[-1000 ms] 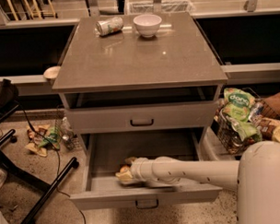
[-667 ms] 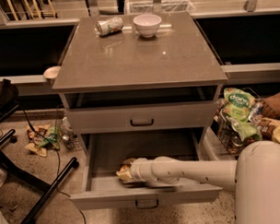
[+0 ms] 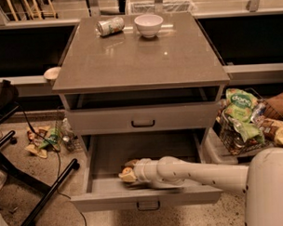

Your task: Pick orange from middle drawer and place on counter

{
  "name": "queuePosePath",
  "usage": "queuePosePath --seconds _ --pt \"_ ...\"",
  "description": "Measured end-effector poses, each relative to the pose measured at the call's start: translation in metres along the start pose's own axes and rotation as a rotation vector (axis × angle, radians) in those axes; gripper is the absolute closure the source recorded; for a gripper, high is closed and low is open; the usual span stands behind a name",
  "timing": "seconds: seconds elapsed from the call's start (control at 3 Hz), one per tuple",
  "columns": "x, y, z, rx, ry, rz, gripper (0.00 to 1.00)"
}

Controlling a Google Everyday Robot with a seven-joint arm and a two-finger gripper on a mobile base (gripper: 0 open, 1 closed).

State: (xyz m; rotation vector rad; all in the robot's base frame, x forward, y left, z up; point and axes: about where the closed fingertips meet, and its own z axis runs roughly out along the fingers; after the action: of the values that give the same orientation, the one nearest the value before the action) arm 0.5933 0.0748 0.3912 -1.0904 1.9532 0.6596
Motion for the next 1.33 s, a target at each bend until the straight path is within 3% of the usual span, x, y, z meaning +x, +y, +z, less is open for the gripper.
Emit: queuePosePath --seconds 0.33,0.67,1.0,1.33 --pt "-0.017 -0.008 -0.032 0.003 -0.061 -0.015 1.00" --pt "-0.037 -0.019 -0.084 0.026 -0.120 -0.040 1.00" --pt "-0.041 -0.023 -0.091 0.033 -0.131 -0.040 1.00" --pt "-0.053 -0.039 -0.120 0.054 -0.112 -0.040 1.00"
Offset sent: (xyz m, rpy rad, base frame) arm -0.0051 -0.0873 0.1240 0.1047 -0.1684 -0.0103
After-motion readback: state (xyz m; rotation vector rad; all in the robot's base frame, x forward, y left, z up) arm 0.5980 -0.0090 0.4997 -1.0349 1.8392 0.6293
